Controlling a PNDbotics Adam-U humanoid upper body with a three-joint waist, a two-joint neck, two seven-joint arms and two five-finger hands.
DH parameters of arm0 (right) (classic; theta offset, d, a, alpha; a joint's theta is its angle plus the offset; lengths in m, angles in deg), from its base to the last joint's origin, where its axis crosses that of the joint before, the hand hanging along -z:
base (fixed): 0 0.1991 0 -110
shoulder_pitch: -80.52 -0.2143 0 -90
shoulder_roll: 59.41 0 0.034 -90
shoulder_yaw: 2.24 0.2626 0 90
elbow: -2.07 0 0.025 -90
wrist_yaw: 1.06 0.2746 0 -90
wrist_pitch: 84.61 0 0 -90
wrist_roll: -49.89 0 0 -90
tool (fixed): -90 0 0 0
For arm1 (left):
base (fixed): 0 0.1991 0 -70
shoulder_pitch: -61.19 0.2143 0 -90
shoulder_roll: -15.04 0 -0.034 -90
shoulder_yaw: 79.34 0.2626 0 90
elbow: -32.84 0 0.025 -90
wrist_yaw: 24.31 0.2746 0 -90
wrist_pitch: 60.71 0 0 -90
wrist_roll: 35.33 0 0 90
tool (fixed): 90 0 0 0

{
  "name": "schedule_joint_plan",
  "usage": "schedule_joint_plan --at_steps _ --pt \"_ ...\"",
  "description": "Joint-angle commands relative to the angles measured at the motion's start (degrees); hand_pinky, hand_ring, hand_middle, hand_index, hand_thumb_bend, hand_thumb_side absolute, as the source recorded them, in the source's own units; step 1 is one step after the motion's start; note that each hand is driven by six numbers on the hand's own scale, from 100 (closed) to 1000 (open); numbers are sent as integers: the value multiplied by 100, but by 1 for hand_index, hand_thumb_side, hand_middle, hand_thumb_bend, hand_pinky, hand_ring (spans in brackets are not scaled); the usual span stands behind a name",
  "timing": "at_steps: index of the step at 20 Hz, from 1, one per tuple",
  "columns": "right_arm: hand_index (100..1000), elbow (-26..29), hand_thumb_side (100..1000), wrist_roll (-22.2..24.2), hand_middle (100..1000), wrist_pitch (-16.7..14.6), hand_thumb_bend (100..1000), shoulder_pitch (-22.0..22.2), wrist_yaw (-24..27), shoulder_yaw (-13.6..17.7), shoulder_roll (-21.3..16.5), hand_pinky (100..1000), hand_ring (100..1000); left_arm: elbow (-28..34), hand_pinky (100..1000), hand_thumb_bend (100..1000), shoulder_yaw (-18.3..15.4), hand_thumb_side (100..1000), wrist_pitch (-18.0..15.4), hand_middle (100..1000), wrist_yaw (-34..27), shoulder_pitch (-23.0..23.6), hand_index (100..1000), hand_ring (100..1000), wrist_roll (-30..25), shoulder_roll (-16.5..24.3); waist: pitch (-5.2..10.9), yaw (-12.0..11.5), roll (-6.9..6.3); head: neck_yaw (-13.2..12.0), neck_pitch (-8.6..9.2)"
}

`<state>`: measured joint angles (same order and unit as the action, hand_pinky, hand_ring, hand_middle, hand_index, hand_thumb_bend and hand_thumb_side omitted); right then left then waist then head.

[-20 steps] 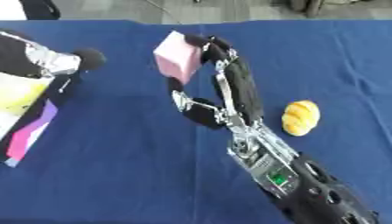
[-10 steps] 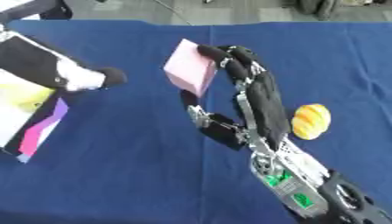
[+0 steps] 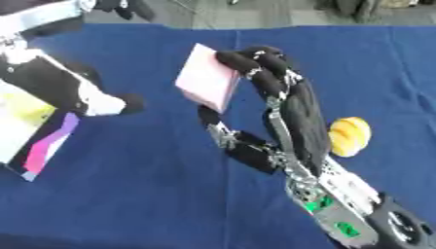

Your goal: Pick up the objects with one hand, pass them to the other hand, and then place them into the box on the other side of the table.

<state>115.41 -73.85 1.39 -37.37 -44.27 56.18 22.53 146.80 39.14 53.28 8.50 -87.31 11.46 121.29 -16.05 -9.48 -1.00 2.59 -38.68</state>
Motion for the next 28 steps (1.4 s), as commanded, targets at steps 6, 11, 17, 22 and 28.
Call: schedule_joint_plan --at_steps 6,11,17,22,28 --pt "653 124 100 92 514 -112 100 -275 96 -75 19 780 592 63 868 575 -3 375 384 812 -6 -205 933 823 -21 -141 66 1 -11 -32 74" --pt "651 124 100 83 516 -213 100 -392 114 -103 80 779 593 63 864 616 40 357 514 803 -41 -260 920 817 274 -240 67 2 -15 -67 88" --pt "649 124 100 104 515 -346 100 -493 141 -156 125 779 593 63 849 635 88 329 691 776 -155 -278 870 797 746 -314 61 4 -17 35 23" --pt "645 124 100 52 516 -413 100 -517 120 -154 131 780 594 63 844 615 145 298 765 770 -393 -273 866 794 974 -301 39 11 -15 81 -47" --pt "643 124 100 -18 516 -506 100 -522 -6 -157 138 781 595 36 844 608 248 271 754 775 -498 -299 861 795 829 -303 26 18 -21 -32 -65"
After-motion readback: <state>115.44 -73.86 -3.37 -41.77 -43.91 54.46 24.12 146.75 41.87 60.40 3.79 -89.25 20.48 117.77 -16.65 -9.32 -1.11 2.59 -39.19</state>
